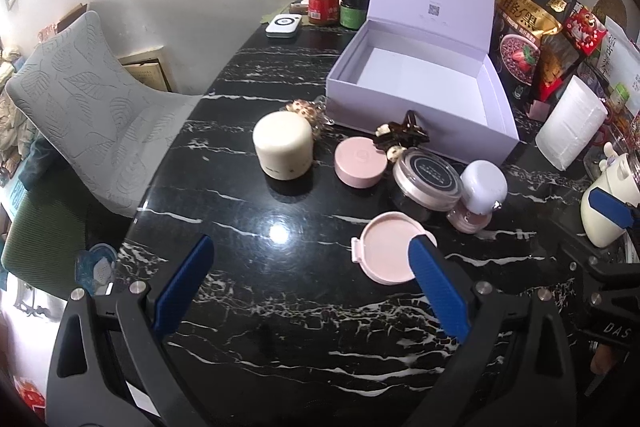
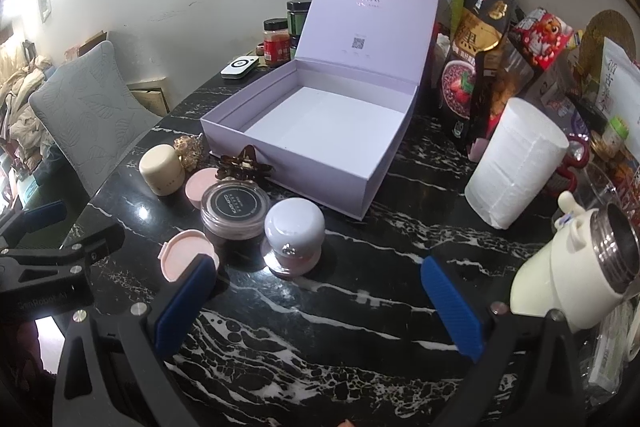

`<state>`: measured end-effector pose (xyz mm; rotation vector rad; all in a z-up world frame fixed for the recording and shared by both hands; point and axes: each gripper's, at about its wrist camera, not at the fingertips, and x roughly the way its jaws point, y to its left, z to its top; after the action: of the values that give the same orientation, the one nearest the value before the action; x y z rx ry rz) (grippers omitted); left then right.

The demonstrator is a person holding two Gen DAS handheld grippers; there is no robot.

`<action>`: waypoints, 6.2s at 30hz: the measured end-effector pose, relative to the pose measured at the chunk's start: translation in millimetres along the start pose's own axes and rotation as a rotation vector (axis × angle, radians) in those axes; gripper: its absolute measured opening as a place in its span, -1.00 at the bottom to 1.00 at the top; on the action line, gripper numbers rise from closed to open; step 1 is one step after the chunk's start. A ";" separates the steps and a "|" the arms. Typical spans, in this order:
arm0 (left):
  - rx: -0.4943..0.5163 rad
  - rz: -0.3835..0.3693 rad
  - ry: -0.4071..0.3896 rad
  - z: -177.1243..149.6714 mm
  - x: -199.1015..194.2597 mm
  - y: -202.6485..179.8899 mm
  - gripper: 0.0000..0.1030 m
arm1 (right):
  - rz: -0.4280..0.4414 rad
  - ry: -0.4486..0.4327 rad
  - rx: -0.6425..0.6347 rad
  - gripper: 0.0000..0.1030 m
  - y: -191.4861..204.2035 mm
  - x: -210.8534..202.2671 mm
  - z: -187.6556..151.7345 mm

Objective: Organize objects
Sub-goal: 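Grasp the pink compact lid with the left tool while the right tool grasps the white dome jar, then carry the pink compact and white dome jar with both tools into the lavender box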

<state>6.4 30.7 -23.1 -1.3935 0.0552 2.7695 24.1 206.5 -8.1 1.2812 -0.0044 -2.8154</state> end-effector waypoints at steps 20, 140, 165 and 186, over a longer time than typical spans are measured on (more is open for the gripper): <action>0.051 -0.088 0.084 -19.8 40.3 -26.6 0.90 | 0.012 0.055 0.027 1.00 -17.3 30.0 -23.4; 0.237 -0.235 -0.044 39.5 31.8 -39.6 0.19 | 0.153 -0.031 -0.149 0.01 9.1 25.4 7.5; 0.307 -0.251 -0.056 108.0 51.9 -73.3 0.19 | 0.108 -0.052 -0.177 0.01 -10.2 35.3 70.8; 0.353 -0.221 -0.051 167.1 96.1 -80.1 0.19 | 0.069 -0.042 -0.119 0.01 -23.1 81.5 117.1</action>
<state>-180.7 121.0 -1.9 -1.1630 0.3473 2.4621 -118.6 223.8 7.0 1.1737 0.1135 -2.7378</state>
